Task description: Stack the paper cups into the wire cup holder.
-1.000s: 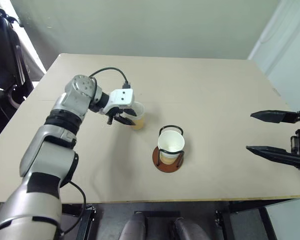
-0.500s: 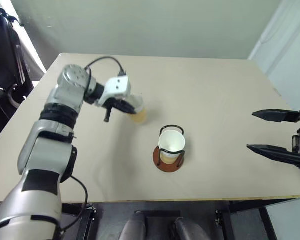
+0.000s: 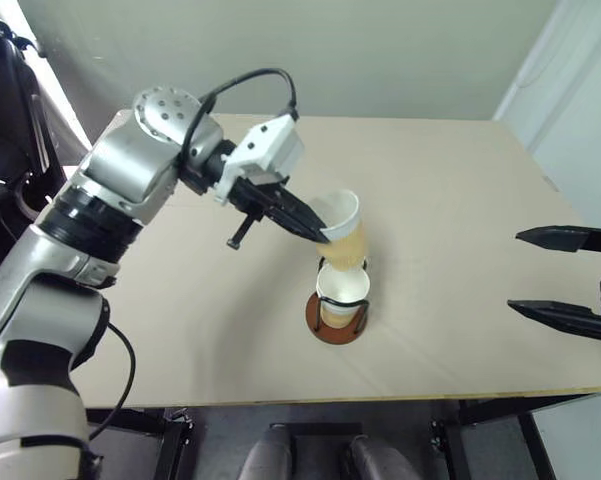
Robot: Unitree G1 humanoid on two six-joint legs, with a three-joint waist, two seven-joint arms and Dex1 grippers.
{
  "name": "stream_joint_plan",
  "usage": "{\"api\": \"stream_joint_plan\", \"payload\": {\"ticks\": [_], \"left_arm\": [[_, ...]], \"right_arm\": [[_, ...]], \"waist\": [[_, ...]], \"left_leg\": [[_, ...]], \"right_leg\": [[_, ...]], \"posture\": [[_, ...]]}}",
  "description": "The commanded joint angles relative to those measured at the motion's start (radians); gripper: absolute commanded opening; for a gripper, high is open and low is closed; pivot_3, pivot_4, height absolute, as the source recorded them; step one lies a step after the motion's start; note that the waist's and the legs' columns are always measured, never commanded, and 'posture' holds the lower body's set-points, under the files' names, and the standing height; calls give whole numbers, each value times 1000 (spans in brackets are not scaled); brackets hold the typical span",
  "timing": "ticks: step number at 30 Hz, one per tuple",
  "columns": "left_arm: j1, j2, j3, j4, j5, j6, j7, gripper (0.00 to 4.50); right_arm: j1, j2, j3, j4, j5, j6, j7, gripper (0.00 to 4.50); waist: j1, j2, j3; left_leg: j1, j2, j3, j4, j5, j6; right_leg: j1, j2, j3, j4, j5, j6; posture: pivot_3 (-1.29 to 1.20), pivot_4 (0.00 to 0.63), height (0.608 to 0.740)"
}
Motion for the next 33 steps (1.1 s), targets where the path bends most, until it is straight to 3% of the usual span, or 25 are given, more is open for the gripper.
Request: {"api": "stream_joint_plan", "payload": {"ticks": [1, 5, 9, 15, 18, 25, 28, 33], "left_arm": [[-13, 12, -27, -62, -39, -16, -33, 54], [-9, 15, -65, -74, -6, -51, -33, 54], [24, -51, -49, -40, 163, -109, -33, 54], [46, -87, -11, -61, 182, -98, -33, 54], [50, -91, -1, -61, 169, -87, -33, 921], [56, -109, 92, -52, 134, -14, -33, 3403], [73, -102, 264, -26, 60, 140, 39, 4465], [307, 101, 515, -77, 12, 312, 80, 4465]], "right_arm": [[14, 2, -54, -28, 10, 3, -9, 4500], [23, 3, -65, -33, 13, 6, -15, 4500], [36, 8, -84, -42, 18, 11, -16, 4500], [36, 8, -76, -42, 14, 7, -25, 4500], [33, 7, -67, -40, 12, 4, -30, 4500], [9, 0, -17, -19, 5, -21, -21, 4500], [9, -5, -6, -5, -6, -32, -1, 4500], [33, 2, 29, 28, -51, -56, 25, 4500]], "waist": [[0, 0, 0], [0, 0, 0], [2, 0, 0], [0, 0, 0], [1, 0, 0], [1, 0, 0], [-1, 0, 0], [-24, 4, -2]], "left_leg": [[0, 0, 0, 0, 0, 0], [0, 0, 0, 0, 0, 0], [1, -1, 0, 0, 0, 0], [0, -1, 0, 0, 0, 0], [0, -1, 0, 0, 0, 0], [0, -1, 0, 0, -1, 1], [0, -1, 0, 0, -1, 1], [4, -1, 0, -3, -1, -1]], "right_leg": [[0, 0, 0, 0, 0, 0], [1, 0, 0, 0, 1, 0], [2, 0, 0, 0, 0, 0], [1, 0, 0, -1, 1, 0], [1, 0, 0, -1, 0, 1], [1, 0, 0, -1, 0, 1], [1, 0, 0, -1, 0, 1], [1, 0, 1, -1, -1, 1]], "posture": [[0, 150, 740], [0, 150, 740], [0, 150, 740], [0, 150, 740], [0, 150, 740], [0, 150, 740], [0, 150, 740], [0, 150, 740]]}}
